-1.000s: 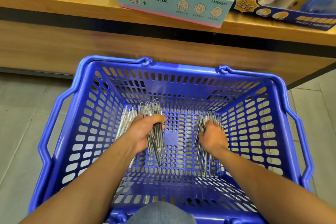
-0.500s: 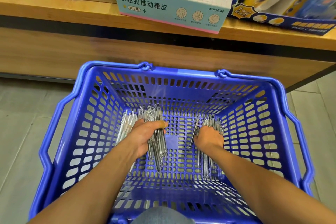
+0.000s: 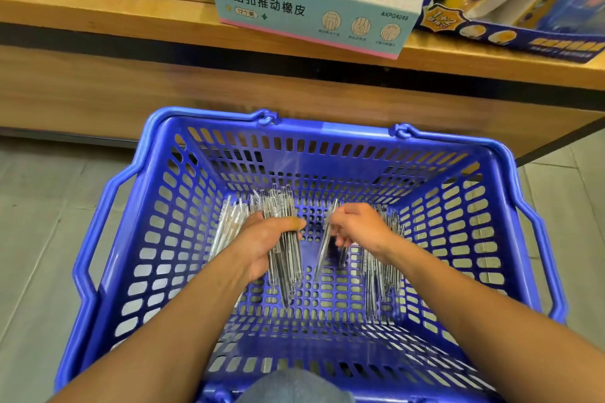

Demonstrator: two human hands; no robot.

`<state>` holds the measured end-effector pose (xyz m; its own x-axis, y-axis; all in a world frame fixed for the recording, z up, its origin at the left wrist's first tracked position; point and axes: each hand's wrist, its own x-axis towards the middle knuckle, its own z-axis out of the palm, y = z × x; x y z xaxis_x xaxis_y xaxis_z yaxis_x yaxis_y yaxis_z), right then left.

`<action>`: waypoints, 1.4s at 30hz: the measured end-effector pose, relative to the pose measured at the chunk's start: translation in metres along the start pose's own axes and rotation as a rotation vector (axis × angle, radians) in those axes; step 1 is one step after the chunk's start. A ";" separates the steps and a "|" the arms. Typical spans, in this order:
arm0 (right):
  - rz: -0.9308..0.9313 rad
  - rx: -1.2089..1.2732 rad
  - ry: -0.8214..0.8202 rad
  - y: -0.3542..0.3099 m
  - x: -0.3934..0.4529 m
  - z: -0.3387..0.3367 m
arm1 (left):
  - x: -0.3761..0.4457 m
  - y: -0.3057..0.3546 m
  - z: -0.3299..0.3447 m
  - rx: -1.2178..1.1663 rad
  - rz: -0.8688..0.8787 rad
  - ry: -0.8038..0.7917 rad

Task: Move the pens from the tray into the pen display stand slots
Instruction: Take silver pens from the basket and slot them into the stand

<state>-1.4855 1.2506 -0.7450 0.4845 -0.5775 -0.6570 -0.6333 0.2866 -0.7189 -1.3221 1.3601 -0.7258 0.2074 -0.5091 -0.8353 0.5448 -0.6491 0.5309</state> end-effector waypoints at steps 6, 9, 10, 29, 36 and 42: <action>-0.010 0.295 -0.264 -0.029 -0.007 0.014 | 0.000 -0.005 0.003 0.063 0.091 -0.034; -0.025 0.378 -0.280 -0.031 -0.006 0.020 | -0.003 -0.003 0.003 0.038 0.101 -0.053; -0.036 0.408 -0.281 -0.031 -0.005 0.020 | -0.004 -0.002 0.003 0.020 0.092 -0.051; 0.319 -0.414 0.490 0.042 0.055 0.001 | -0.007 0.004 0.005 0.068 0.087 -0.008; 0.279 -0.229 0.317 0.042 0.045 0.001 | -0.007 0.006 -0.003 0.028 -0.001 0.061; 0.254 -0.102 0.241 0.026 -0.004 -0.011 | -0.030 0.022 -0.013 -0.024 -0.045 0.085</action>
<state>-1.5104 1.2523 -0.7584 0.1553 -0.6648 -0.7307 -0.7782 0.3733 -0.5050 -1.3062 1.3684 -0.6907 0.2500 -0.4288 -0.8681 0.5740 -0.6564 0.4895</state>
